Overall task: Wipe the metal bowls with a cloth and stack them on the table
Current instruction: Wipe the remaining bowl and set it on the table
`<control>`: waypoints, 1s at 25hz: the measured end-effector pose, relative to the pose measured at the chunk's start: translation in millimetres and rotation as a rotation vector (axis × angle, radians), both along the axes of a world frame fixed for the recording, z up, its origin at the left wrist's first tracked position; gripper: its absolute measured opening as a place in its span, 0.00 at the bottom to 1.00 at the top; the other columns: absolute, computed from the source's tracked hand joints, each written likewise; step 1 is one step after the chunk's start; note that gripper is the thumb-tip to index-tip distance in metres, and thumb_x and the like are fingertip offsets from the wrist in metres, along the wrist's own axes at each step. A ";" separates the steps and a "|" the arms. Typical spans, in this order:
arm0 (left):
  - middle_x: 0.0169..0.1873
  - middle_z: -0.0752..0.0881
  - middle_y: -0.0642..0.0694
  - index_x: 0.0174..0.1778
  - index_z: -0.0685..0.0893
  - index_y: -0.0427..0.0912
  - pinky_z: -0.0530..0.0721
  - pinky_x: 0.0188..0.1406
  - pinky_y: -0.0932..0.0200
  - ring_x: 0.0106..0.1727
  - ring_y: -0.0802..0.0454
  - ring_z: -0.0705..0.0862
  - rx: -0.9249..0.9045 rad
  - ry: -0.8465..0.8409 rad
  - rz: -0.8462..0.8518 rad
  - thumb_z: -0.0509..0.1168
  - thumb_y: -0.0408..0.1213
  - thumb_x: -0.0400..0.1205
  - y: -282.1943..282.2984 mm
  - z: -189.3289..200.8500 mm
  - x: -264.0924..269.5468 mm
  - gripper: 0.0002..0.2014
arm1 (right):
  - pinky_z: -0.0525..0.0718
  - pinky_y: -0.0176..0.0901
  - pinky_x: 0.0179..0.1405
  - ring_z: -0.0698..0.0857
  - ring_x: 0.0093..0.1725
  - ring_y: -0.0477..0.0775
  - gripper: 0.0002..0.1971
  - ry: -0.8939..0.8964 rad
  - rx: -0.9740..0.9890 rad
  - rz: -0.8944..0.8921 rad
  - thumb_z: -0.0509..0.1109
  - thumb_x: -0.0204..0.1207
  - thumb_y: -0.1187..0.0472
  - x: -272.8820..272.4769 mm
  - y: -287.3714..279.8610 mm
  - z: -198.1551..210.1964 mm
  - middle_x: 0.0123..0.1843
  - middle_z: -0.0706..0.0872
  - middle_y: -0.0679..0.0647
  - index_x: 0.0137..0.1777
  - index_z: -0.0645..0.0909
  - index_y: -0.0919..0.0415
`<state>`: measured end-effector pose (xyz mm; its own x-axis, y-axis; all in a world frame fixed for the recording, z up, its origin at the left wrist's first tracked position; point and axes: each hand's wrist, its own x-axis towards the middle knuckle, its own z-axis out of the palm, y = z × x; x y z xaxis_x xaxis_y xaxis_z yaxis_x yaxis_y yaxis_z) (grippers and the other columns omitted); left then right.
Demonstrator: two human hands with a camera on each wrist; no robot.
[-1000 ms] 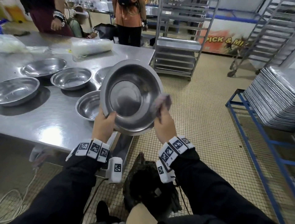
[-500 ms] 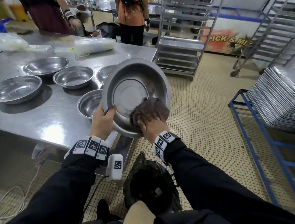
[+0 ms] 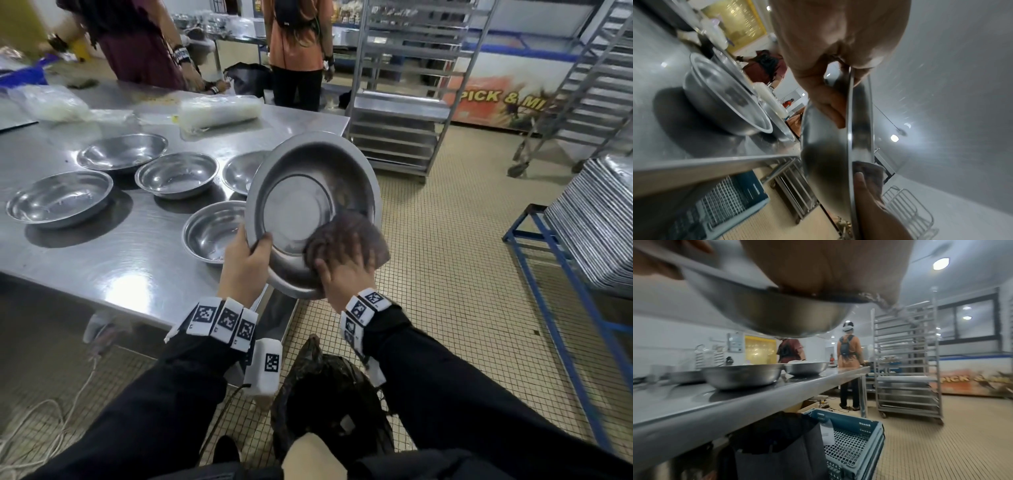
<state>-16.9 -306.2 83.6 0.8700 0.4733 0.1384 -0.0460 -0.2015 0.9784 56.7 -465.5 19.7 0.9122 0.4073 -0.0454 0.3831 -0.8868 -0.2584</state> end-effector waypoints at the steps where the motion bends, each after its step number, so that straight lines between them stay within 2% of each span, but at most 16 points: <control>1: 0.42 0.84 0.51 0.58 0.79 0.46 0.82 0.45 0.65 0.44 0.56 0.83 -0.042 0.010 -0.003 0.60 0.32 0.86 -2.5 0.8 1.5 0.08 | 0.31 0.62 0.79 0.27 0.80 0.56 0.31 -0.020 0.010 -0.062 0.35 0.84 0.41 9.8 -10.2 -1.6 0.84 0.35 0.51 0.84 0.39 0.52; 3: 0.43 0.85 0.48 0.59 0.80 0.47 0.85 0.49 0.49 0.46 0.49 0.85 -0.157 0.035 0.003 0.60 0.31 0.84 -8.0 0.7 3.8 0.11 | 0.36 0.60 0.81 0.27 0.80 0.58 0.34 -0.124 0.146 -0.167 0.35 0.83 0.40 24.3 -25.7 -3.5 0.83 0.29 0.55 0.83 0.32 0.56; 5: 0.43 0.85 0.44 0.59 0.82 0.44 0.85 0.52 0.39 0.48 0.43 0.85 -0.254 0.064 0.022 0.60 0.30 0.83 -10.6 -0.8 7.1 0.11 | 0.47 0.56 0.82 0.38 0.83 0.60 0.36 -0.222 0.391 -0.252 0.40 0.83 0.40 32.6 -33.7 -0.1 0.84 0.32 0.58 0.83 0.36 0.60; 6: 0.43 0.85 0.42 0.58 0.82 0.43 0.84 0.52 0.38 0.47 0.42 0.85 -0.285 0.088 0.025 0.61 0.30 0.83 -9.8 -2.0 9.0 0.10 | 0.56 0.54 0.81 0.50 0.83 0.60 0.34 -0.211 0.558 -0.294 0.44 0.84 0.42 36.0 -36.2 4.6 0.85 0.41 0.61 0.84 0.43 0.62; 7: 0.43 0.85 0.40 0.56 0.82 0.43 0.85 0.51 0.39 0.46 0.41 0.85 -0.305 0.117 0.019 0.61 0.30 0.83 -8.6 -2.1 10.5 0.09 | 0.68 0.54 0.76 0.66 0.77 0.61 0.31 -0.197 0.694 -0.339 0.48 0.85 0.45 38.5 -40.5 10.9 0.82 0.57 0.64 0.81 0.55 0.64; 8: 0.44 0.86 0.38 0.55 0.82 0.43 0.85 0.49 0.41 0.45 0.41 0.85 -0.317 0.153 0.009 0.62 0.31 0.83 -6.6 -2.3 12.4 0.08 | 0.81 0.54 0.63 0.80 0.63 0.60 0.26 -0.191 0.778 -0.377 0.51 0.85 0.46 38.7 -46.1 19.5 0.69 0.75 0.66 0.73 0.66 0.66; 9: 0.45 0.86 0.36 0.56 0.82 0.42 0.86 0.47 0.42 0.44 0.40 0.86 -0.327 0.184 -0.004 0.62 0.32 0.83 -4.2 -1.2 15.1 0.08 | 0.85 0.50 0.46 0.85 0.47 0.57 0.22 -0.173 0.808 -0.409 0.52 0.85 0.46 39.8 -51.7 28.0 0.52 0.82 0.61 0.65 0.70 0.65; 10: 0.46 0.87 0.34 0.58 0.82 0.40 0.87 0.45 0.43 0.43 0.40 0.87 -0.339 0.211 -0.023 0.63 0.32 0.83 -0.3 -0.4 17.6 0.09 | 0.82 0.45 0.34 0.83 0.36 0.53 0.20 -0.137 0.813 -0.425 0.53 0.85 0.46 40.5 -57.6 34.0 0.41 0.82 0.55 0.60 0.72 0.64; 12: 0.44 0.86 0.32 0.58 0.81 0.35 0.88 0.37 0.48 0.38 0.42 0.87 -0.344 0.237 -0.075 0.63 0.31 0.83 5.4 3.2 22.6 0.09 | 0.75 0.35 0.27 0.80 0.31 0.47 0.19 -0.036 0.786 -0.437 0.55 0.84 0.46 41.7 -70.4 40.3 0.39 0.82 0.53 0.59 0.72 0.62; 14: 0.37 0.85 0.37 0.53 0.80 0.37 0.85 0.28 0.56 0.32 0.46 0.85 -0.296 0.273 -0.116 0.62 0.30 0.83 9.0 8.9 24.6 0.05 | 0.74 0.33 0.28 0.82 0.35 0.46 0.18 0.088 0.793 -0.443 0.58 0.83 0.46 41.2 -78.7 41.7 0.43 0.84 0.53 0.57 0.74 0.62; 16: 0.34 0.84 0.40 0.51 0.80 0.39 0.83 0.26 0.59 0.31 0.47 0.84 -0.256 0.287 -0.138 0.62 0.30 0.83 11.7 12.3 26.2 0.04 | 0.77 0.35 0.31 0.84 0.40 0.50 0.17 0.135 0.810 -0.491 0.62 0.82 0.48 39.7 -79.4 39.0 0.47 0.85 0.56 0.56 0.76 0.65; 18: 0.34 0.86 0.44 0.49 0.83 0.42 0.83 0.25 0.65 0.31 0.52 0.86 -0.226 0.186 -0.094 0.64 0.30 0.82 11.6 12.6 26.4 0.05 | 0.81 0.41 0.39 0.86 0.46 0.55 0.15 0.100 0.853 -0.585 0.66 0.81 0.52 33.9 -72.9 35.2 0.48 0.85 0.57 0.54 0.76 0.67; 20: 0.39 0.88 0.51 0.55 0.84 0.46 0.80 0.28 0.76 0.32 0.66 0.86 -0.106 0.091 -0.026 0.68 0.34 0.82 10.1 6.3 24.1 0.08 | 0.83 0.47 0.46 0.85 0.46 0.58 0.13 0.036 0.920 -0.677 0.67 0.80 0.56 27.1 -61.8 35.1 0.47 0.84 0.57 0.53 0.75 0.68; 21: 0.43 0.88 0.54 0.61 0.83 0.47 0.81 0.33 0.77 0.37 0.69 0.87 -0.059 0.061 -0.019 0.70 0.37 0.80 8.5 0.8 21.3 0.13 | 0.82 0.47 0.46 0.84 0.45 0.57 0.13 0.007 0.956 -0.711 0.67 0.80 0.57 23.1 -55.2 36.5 0.47 0.84 0.57 0.54 0.75 0.68; 23: 0.49 0.89 0.54 0.69 0.79 0.48 0.86 0.48 0.67 0.50 0.62 0.88 -0.090 -0.010 -0.089 0.74 0.41 0.77 -0.1 -13.1 14.5 0.24 | 0.77 0.41 0.45 0.81 0.44 0.53 0.13 -0.022 1.065 -0.760 0.67 0.80 0.58 14.1 -42.6 41.8 0.48 0.83 0.55 0.57 0.75 0.67; 25: 0.53 0.90 0.53 0.63 0.82 0.52 0.86 0.56 0.55 0.57 0.56 0.88 -0.145 -0.047 -0.143 0.76 0.43 0.75 -10.9 -24.1 9.4 0.21 | 0.75 0.39 0.46 0.80 0.43 0.50 0.11 -0.024 1.183 -0.769 0.68 0.80 0.58 6.4 -31.6 44.8 0.47 0.82 0.50 0.57 0.75 0.63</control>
<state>-7.5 -317.2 59.5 0.9240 0.3633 0.1195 -0.1101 -0.0464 0.9928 63.1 -497.1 64.4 0.9166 -0.3997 -0.0138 -0.0759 -0.1399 -0.9873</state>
